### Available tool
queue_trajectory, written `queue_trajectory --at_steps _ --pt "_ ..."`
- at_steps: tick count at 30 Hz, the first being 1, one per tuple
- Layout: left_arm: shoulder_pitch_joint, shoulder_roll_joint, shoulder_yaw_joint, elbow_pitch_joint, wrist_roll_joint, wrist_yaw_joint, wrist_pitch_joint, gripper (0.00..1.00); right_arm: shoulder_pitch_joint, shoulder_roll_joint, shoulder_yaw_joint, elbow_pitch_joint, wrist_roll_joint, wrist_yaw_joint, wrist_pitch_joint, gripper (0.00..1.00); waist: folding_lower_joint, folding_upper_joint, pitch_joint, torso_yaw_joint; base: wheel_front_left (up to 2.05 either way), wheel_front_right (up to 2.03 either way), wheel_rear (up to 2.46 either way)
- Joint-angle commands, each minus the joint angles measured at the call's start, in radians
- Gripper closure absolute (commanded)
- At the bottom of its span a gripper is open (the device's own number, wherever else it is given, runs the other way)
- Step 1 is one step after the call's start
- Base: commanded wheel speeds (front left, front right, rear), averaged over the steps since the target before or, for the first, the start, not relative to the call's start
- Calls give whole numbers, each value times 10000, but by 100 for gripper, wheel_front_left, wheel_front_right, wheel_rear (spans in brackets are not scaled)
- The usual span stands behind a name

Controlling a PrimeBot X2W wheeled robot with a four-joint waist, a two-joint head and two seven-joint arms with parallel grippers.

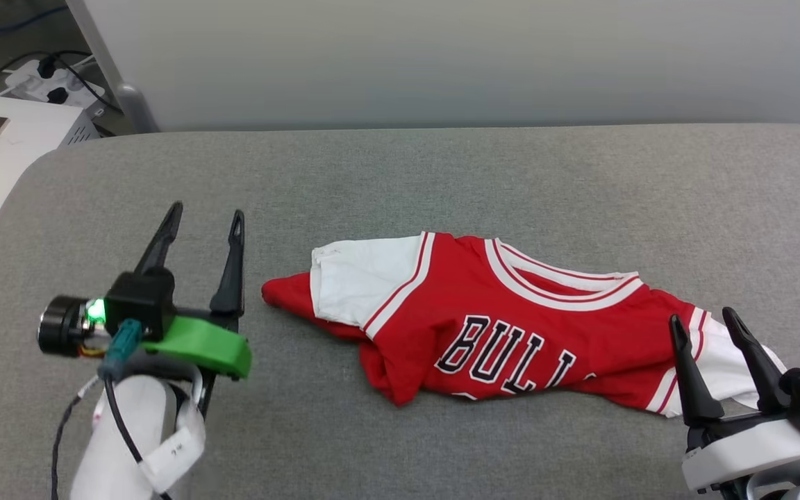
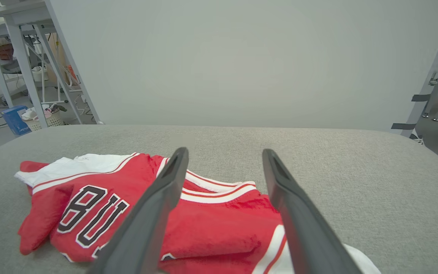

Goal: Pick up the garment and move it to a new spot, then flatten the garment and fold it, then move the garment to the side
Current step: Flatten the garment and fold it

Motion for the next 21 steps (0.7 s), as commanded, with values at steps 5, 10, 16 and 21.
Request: queue_trajectory --at_steps 5,10,16,21 --pt "-2135 917 -1019 1088 -692 -189 775 0 -289 -20 245 148 -211 -7 -107 0 0 0 389 -425 0 0 0" --pt "-3493 2050 -2985 1796 -2563 -197 2875 0 -442 3 307 281 -327 -7 -173 0 0 0 615 -691 0 0 0" --pt "-4652 3560 -5474 1843 -4822 -199 6037 0 -557 32 271 378 -381 -7 -234 0 0 0 907 -848 0 0 0" --pt "-5465 4290 -6940 1830 -6548 -200 7935 0 -769 42 306 446 -399 -7 -269 0 0 0 1198 -933 0 0 0"
